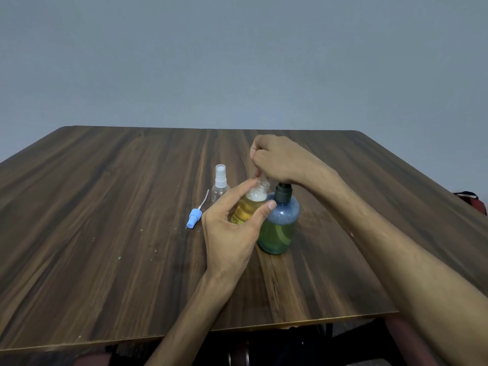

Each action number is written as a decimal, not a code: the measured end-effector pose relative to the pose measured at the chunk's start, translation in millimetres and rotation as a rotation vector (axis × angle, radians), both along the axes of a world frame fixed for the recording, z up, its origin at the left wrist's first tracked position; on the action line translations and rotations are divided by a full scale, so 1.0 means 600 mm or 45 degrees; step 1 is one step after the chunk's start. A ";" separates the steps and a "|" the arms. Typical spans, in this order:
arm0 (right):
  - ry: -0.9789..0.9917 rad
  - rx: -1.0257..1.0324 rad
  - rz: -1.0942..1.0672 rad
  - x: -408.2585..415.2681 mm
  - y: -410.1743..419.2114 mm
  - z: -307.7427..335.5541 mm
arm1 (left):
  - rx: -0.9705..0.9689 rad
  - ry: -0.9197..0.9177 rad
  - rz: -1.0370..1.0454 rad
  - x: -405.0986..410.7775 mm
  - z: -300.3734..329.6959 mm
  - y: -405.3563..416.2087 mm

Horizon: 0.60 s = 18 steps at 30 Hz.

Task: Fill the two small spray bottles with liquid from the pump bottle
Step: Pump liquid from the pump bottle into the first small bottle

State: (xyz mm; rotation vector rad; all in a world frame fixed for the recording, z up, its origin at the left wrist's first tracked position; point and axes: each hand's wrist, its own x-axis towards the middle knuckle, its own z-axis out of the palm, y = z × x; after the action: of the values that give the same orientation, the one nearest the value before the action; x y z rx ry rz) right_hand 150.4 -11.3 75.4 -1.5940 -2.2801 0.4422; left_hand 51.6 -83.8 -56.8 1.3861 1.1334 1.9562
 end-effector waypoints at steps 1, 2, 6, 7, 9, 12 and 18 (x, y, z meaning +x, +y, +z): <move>-0.002 -0.007 -0.006 0.000 0.000 -0.002 | 0.000 -0.001 0.000 0.000 0.001 0.000; -0.015 -0.024 -0.011 -0.001 0.000 -0.005 | 0.001 -0.006 0.000 0.001 0.002 0.001; -0.039 -0.037 -0.002 -0.002 -0.001 -0.001 | -0.002 0.005 0.015 0.001 0.001 0.000; -0.031 -0.029 0.001 -0.002 -0.001 0.001 | 0.000 0.015 0.022 0.000 0.001 0.000; -0.023 -0.029 -0.001 -0.001 0.000 -0.002 | 0.003 0.021 0.019 0.000 0.000 0.002; -0.053 -0.056 -0.007 -0.004 -0.001 -0.008 | -0.024 0.001 0.014 0.001 0.002 0.000; -0.027 -0.065 -0.004 -0.002 -0.002 -0.002 | -0.014 0.008 0.012 0.001 0.002 0.000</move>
State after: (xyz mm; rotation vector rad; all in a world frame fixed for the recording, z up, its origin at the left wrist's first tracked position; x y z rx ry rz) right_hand 149.3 -12.6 74.1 -1.6336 -2.2992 0.4889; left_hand 52.4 -83.8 -55.7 1.3848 1.1538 1.9504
